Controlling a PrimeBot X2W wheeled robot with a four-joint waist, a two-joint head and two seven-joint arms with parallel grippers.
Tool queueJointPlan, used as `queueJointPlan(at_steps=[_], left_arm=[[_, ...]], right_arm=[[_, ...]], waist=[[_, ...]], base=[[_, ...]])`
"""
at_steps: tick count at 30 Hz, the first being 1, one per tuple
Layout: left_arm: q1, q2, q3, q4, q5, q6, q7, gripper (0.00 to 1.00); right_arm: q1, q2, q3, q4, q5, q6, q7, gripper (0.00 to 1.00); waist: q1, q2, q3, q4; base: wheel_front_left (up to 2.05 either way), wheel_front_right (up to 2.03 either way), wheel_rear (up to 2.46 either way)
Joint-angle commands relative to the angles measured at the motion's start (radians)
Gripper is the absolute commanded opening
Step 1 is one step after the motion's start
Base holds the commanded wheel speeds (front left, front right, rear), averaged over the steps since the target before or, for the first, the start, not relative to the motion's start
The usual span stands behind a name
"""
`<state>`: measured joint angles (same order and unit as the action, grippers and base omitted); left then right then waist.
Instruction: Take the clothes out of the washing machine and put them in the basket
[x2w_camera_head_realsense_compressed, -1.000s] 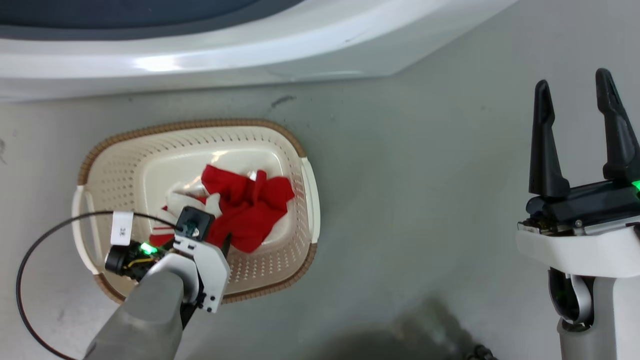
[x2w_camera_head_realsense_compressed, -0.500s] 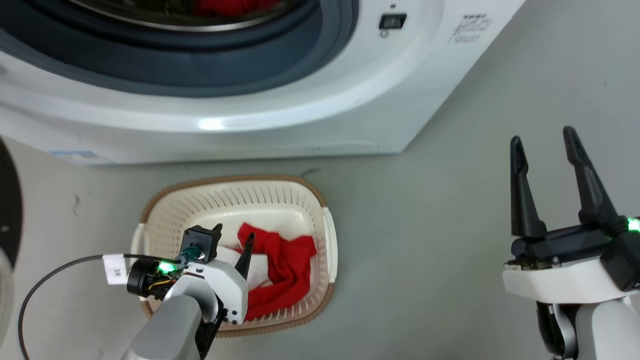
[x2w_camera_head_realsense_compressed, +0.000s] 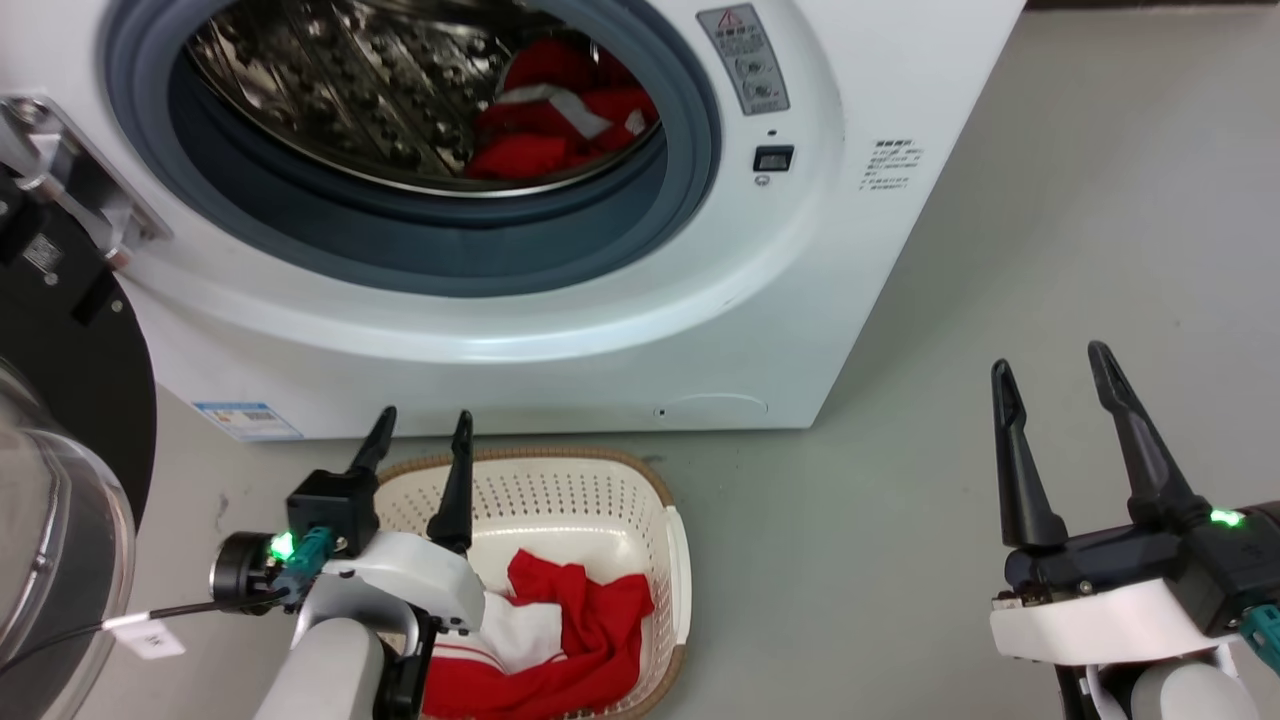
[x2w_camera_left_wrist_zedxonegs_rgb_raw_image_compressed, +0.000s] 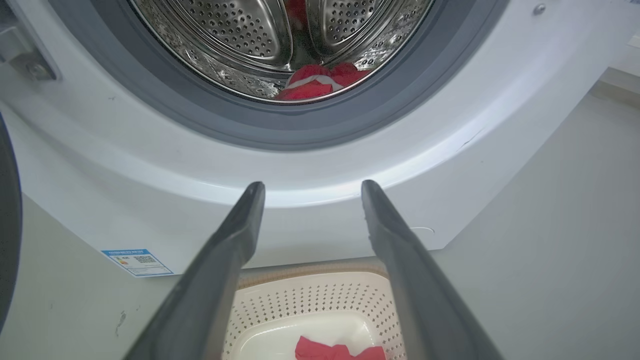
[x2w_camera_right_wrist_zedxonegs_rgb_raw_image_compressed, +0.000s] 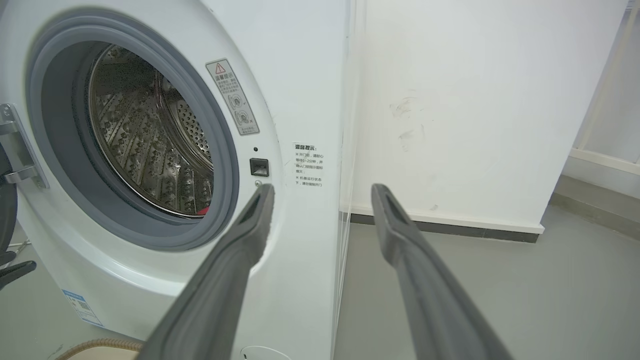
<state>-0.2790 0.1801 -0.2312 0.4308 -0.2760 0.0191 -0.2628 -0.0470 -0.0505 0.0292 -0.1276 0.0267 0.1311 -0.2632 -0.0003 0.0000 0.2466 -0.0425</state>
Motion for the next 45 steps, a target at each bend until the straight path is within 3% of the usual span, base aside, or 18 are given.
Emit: queueJointPlan(at_steps=[1, 5, 10, 20, 25, 29, 36, 45], left_arm=[[0.017, -0.008, 0.022, -0.032, 0.015, 0.007, -0.003, 1.00], [0.022, -0.033, 0.083, -0.097, 0.049, -0.002, -0.003, 1.00], [-0.054, -0.053, 0.127, -0.079, 0.074, -0.030, -0.003, 1.00], [-0.426, -0.006, 0.115, 0.178, 0.131, -0.098, -0.003, 1.00], [-0.595, 0.030, 0.096, 0.297, 0.152, -0.109, 0.021, 1.00], [-0.802, 0.076, 0.070, 0.434, 0.175, -0.124, 0.081, 1.00], [-1.006, 0.119, 0.048, 0.577, 0.171, -0.140, 0.179, 1.00], [-1.258, 0.158, -0.010, 0.732, 0.150, -0.148, 0.413, 1.00]], right_arm=[[0.014, 0.000, 0.003, 0.001, 0.002, -0.001, -0.002, 1.00], [0.019, 0.000, 0.009, 0.002, 0.008, -0.001, -0.002, 1.00], [0.006, 0.000, 0.022, -0.006, 0.012, -0.001, -0.002, 1.00], [-0.078, 0.001, 0.027, -0.034, 0.024, -0.001, -0.002, 1.00], [-0.119, 0.000, 0.024, -0.043, 0.038, -0.001, -0.002, 1.00], [-0.165, 0.001, 0.029, -0.055, 0.067, -0.001, -0.002, 1.00], [-0.210, 0.001, 0.036, -0.069, 0.106, -0.001, -0.002, 1.00], [-0.243, 0.001, 0.044, -0.084, 0.150, -0.001, -0.002, 1.00]], waist=[[0.0003, 0.0000, -0.024, -0.003], [0.0003, 0.0000, -0.039, -0.012], [0.0003, 0.0000, -0.025, -0.027], [0.0003, 0.0000, 0.127, -0.076], [0.0003, 0.0000, 0.205, -0.107], [0.0003, 0.0000, 0.300, -0.153], [0.0003, 0.0000, 0.394, -0.201], [0.0003, 0.0000, 0.497, -0.253]], base=[[0.00, 0.00, 0.00], [0.00, 0.00, 0.00], [0.00, 0.00, 0.00], [0.00, 0.00, 0.00], [0.00, 0.00, 0.00], [0.00, 0.00, 0.00], [0.00, 0.00, 0.00], [0.00, 0.00, 0.00]])
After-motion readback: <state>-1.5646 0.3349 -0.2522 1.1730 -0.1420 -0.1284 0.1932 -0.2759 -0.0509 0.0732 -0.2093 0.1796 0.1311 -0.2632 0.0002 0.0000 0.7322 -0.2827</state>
